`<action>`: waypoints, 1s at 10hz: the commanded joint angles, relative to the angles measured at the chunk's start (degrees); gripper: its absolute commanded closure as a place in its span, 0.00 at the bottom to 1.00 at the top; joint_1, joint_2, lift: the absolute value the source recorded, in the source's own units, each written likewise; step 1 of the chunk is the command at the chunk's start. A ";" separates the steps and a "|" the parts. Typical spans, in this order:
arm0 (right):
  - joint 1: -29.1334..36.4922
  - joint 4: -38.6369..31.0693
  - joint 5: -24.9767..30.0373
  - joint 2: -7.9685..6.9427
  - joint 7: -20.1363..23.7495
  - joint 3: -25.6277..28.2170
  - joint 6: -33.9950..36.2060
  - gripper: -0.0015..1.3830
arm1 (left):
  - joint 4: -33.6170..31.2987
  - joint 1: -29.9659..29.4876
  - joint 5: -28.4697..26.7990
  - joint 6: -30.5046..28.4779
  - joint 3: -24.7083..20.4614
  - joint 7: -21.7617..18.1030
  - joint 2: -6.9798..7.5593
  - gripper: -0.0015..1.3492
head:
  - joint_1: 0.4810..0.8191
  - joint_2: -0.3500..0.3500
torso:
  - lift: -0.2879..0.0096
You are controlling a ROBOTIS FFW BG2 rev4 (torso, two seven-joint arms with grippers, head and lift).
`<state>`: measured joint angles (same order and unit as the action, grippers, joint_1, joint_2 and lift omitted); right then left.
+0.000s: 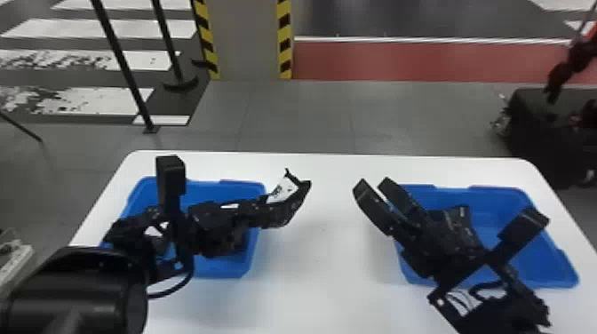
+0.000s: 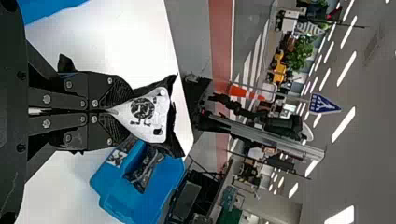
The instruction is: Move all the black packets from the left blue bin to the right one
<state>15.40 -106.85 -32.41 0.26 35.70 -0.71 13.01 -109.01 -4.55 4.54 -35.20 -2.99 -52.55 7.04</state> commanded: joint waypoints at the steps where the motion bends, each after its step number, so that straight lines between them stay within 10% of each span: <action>1: -1.20 0.47 0.15 0.00 0.33 -1.57 1.89 0.27 | 2.77 2.87 0.29 0.47 2.29 -0.18 -0.97 0.90 | 0.63 0.55 | 0.60; 8: -5.14 3.28 2.53 -0.26 0.51 -3.24 2.74 0.28 | 7.97 7.79 2.84 -0.94 8.96 -0.80 -2.11 0.90 | 0.63 0.47 | 0.60; 10: -6.83 5.95 3.05 -0.26 2.09 -3.86 4.57 0.72 | 8.25 8.63 2.93 -0.37 9.05 -0.80 -2.38 0.90 | 0.63 0.47 | 0.60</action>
<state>9.05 -101.77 -29.50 0.01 37.66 -4.35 17.23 -100.84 3.80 7.45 -35.76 6.00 -53.34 4.72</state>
